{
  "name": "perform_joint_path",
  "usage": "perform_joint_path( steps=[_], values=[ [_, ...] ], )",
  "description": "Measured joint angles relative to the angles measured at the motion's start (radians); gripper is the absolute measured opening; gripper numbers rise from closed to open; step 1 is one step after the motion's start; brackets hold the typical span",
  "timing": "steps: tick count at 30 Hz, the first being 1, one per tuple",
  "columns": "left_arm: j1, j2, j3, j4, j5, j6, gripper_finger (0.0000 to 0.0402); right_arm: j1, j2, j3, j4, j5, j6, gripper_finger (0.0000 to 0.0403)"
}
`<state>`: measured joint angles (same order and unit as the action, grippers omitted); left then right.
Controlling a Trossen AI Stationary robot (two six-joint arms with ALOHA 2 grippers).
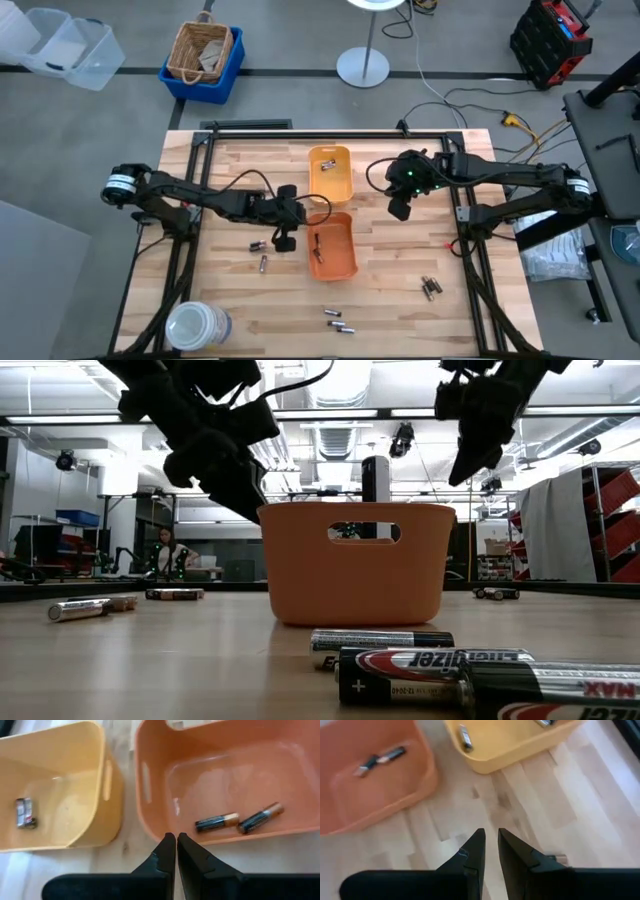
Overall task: Sort batteries
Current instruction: Adjust the orange bin
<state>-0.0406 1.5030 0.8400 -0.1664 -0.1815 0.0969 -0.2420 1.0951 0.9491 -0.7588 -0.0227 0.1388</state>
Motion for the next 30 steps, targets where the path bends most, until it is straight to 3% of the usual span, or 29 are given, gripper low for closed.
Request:
perform_joint_path(
  steps=[7,13,21,30],
  values=[
    [-0.006,-0.051,0.061,-0.278,-0.121,-0.123,0.0,0.0,0.021,-0.025,0.0,0.052,0.026,0.0045],
    [-0.002,-0.001,0.031,-0.189,-0.014,-0.066,0.0,0.0,0.019,-0.025,0.005,0.052,0.027,0.0045],
    [0.009,0.061,0.057,-0.1,-0.012,0.009,0.0,0.0,0.02,-0.025,0.009,0.052,0.037,0.0045],
    [0.012,0.092,0.106,-0.12,-0.021,0.014,0.0,0.0,0.02,-0.025,0.016,0.052,0.037,0.0044]
  ],
)
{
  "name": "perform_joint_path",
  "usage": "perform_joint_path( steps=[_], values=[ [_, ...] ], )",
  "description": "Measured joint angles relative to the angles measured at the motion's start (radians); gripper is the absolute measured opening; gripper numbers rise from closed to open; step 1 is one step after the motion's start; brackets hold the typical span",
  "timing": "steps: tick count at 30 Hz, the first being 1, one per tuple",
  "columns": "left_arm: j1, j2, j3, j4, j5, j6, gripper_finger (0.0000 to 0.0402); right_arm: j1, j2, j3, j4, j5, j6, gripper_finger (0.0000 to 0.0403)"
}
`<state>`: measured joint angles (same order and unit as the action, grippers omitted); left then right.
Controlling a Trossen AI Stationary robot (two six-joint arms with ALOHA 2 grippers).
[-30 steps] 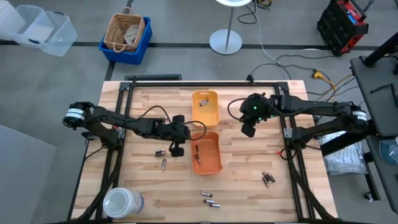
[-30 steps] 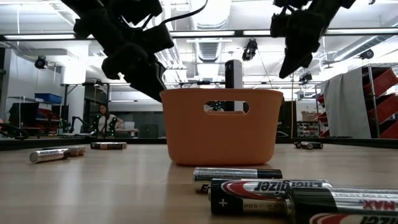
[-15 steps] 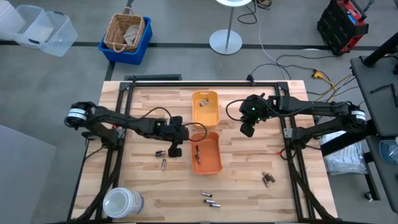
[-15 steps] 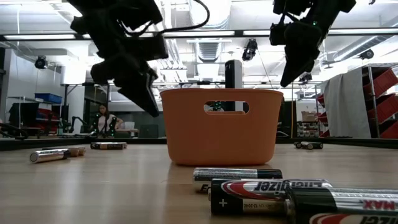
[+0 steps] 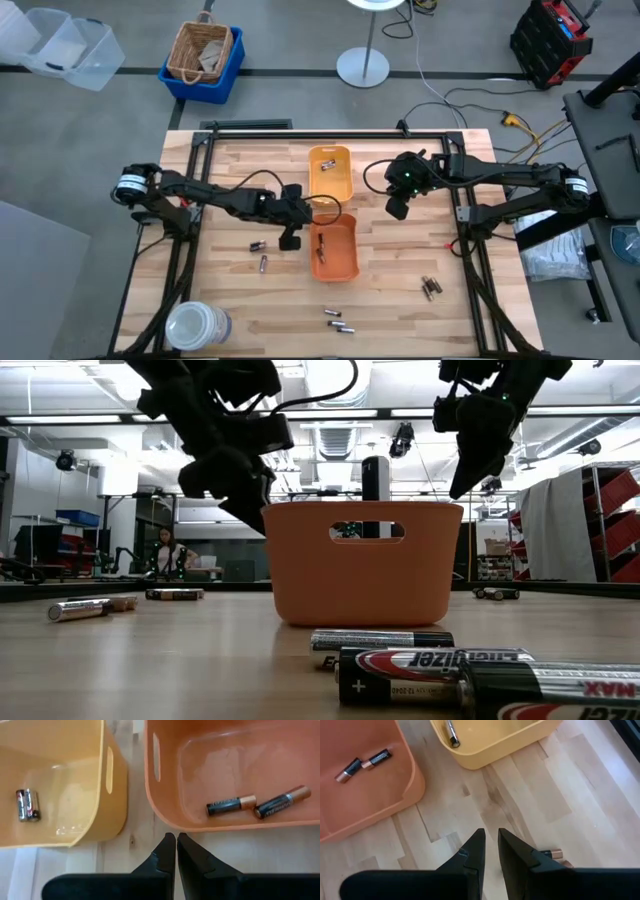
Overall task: Sort batteries
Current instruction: Adjust the orange bin, then put the black battery into the orange bin
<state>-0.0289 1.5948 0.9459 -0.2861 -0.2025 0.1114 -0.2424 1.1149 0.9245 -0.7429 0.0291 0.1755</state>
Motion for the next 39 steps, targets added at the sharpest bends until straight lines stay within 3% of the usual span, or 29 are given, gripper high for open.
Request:
perform_joint_path(
  steps=[8,18,24,39],
  values=[
    [0.001,-0.006,0.049,-0.252,-0.187,-0.129,0.0,0.0,0.0,-0.042,0.004,0.061,0.054,0.0043],
    [0.0,-0.015,0.049,-0.218,-0.192,-0.095,0.0,-0.031,0.0,-0.16,0.153,0.091,0.28,0.0044],
    [0.0,-0.024,0.049,-0.22,-0.192,-0.09,0.0,-0.105,0.008,-0.16,0.146,0.131,0.297,0.0057],
    [0.0,-0.026,0.049,-0.242,-0.192,-0.09,0.0,-0.194,0.255,-0.143,0.136,0.129,0.312,0.0126]
  ],
)
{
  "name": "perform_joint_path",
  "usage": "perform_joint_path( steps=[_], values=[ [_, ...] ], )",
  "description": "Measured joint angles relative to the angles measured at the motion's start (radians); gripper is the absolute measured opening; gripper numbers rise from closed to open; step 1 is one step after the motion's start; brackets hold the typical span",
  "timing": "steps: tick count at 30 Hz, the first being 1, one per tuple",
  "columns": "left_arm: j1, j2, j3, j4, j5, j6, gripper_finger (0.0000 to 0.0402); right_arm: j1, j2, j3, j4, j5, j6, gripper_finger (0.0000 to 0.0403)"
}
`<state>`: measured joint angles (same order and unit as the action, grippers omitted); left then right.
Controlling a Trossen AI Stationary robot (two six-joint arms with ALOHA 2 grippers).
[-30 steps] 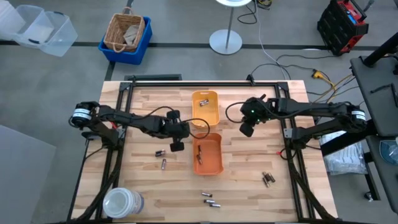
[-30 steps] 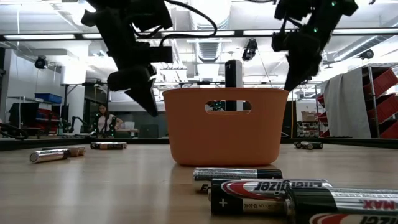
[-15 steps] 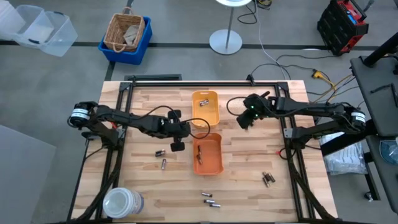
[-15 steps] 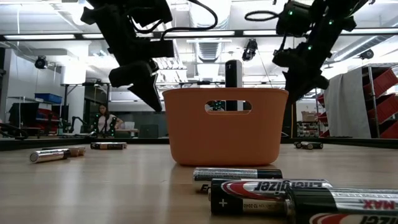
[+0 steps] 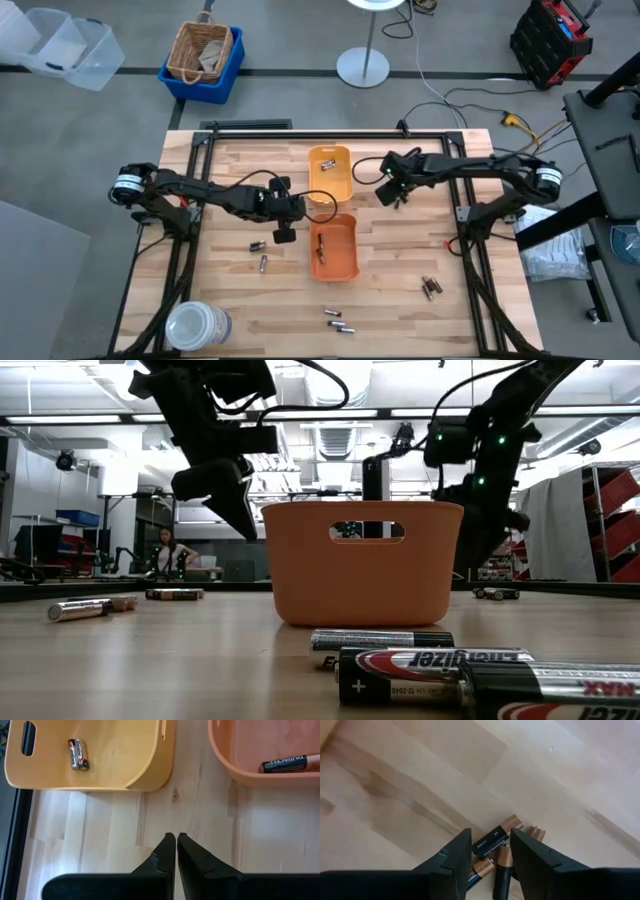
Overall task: Sort batteries
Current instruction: Put the black battery into the orange bin
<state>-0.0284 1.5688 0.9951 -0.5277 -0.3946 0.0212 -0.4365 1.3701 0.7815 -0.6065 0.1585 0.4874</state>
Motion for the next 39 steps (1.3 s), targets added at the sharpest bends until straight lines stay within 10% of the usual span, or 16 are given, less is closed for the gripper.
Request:
perform_joint_path(
  steps=[39],
  values=[
    [0.0,0.0,0.0,-0.005,0.0,-0.004,0.0,-0.015,0.196,0.006,0.112,0.01,-0.004,0.0141]
  ],
)
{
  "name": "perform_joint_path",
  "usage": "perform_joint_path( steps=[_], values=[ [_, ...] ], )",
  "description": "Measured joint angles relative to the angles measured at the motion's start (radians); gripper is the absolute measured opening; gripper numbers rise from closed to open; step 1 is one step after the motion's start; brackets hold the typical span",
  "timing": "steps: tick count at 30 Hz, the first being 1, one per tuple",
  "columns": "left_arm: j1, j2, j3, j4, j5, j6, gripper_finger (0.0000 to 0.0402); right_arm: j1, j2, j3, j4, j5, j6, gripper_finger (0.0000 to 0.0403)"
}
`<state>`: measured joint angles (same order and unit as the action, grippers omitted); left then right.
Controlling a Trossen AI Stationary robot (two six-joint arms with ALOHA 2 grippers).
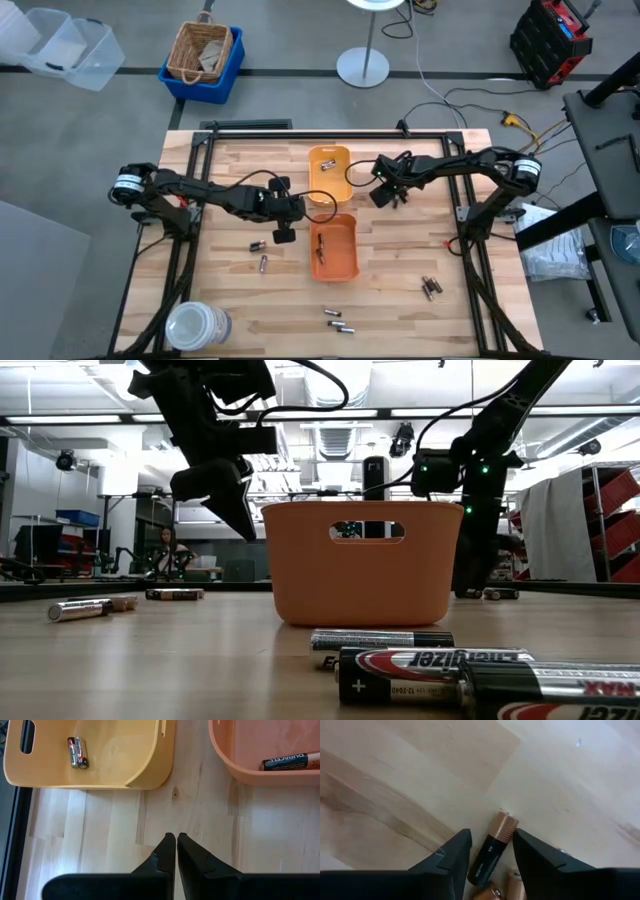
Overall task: Sort batteries
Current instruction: Put the black battery into the orange bin
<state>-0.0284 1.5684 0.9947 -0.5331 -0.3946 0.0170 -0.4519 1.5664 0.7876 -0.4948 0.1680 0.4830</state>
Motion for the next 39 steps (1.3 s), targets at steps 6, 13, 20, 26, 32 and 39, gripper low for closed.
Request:
perform_joint_path(
  steps=[6,13,20,26,32,39],
  values=[
    [0.0,0.0,0.0,0.0,-0.006,0.0,0.0,0.0,0.029,-0.001,0.026,0.0,-0.04,0.0098],
    [0.0,0.0,0.0,0.0,-0.007,0.0,0.0,0.001,0.021,-0.002,0.037,0.009,-0.057,0.0037],
    [0.0,0.0,0.0,0.0,-0.007,0.0,0.0,0.0,0.004,-0.003,0.044,0.015,-0.069,0.0045],
    [0.0,0.0,0.0,0.0,-0.007,0.0,0.0,0.015,-0.104,0.005,0.037,0.026,-0.117,0.0036],
    [0.0,0.0,0.0,0.002,-0.007,0.0,0.0,0.117,-0.313,0.008,0.053,-0.032,-0.19,0.0036],
    [0.0,0.0,0.012,0.017,-0.007,0.0,0.0,0.345,-0.431,0.01,0.186,-0.067,-0.317,0.0036]
  ],
)
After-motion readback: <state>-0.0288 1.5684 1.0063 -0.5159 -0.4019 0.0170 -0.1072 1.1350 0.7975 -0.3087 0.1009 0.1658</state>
